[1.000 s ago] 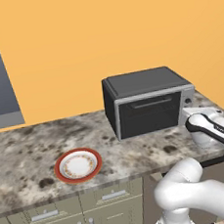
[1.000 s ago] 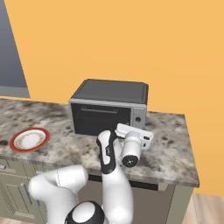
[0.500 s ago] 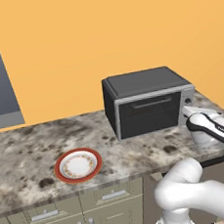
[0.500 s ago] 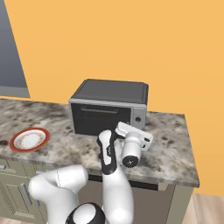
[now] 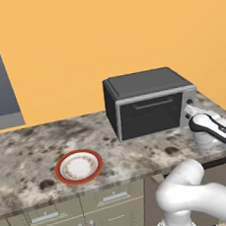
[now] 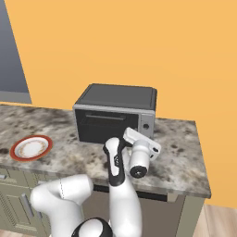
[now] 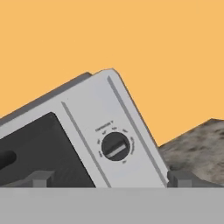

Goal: Pull the toaster oven rack outwards. Pick up the baguette from the plate and place it on the toaster oven rack. Close the toaster oven door fully and set the temperature to the lowest setting.

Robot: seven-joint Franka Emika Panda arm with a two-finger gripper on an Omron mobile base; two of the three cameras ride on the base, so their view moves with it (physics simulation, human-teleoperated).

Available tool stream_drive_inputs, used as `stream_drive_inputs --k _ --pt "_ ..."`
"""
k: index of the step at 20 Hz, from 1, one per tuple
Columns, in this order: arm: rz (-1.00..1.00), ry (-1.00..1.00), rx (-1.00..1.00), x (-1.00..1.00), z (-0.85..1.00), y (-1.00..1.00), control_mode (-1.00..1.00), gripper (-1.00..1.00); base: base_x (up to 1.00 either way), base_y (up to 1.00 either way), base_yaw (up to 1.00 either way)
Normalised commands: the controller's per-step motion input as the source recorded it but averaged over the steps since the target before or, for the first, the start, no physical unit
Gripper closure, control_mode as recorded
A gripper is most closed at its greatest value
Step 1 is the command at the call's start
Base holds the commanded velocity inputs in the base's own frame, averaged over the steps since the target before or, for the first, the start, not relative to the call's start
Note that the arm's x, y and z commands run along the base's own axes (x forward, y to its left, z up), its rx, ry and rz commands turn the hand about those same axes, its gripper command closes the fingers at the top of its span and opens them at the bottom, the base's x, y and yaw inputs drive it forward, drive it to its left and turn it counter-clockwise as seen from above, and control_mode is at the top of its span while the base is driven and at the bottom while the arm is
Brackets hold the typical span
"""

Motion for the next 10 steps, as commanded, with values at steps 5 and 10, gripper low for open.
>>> stream_drive_inputs --k 5,10 --pt "0.0 0.0 0.17 0.0 0.0 0.0 -1.0 -1.0 0.0 0.0 0.0" --pt "0.0 0.0 0.16 0.0 0.0 0.0 -1.0 -1.0 0.0 0.0 0.0"
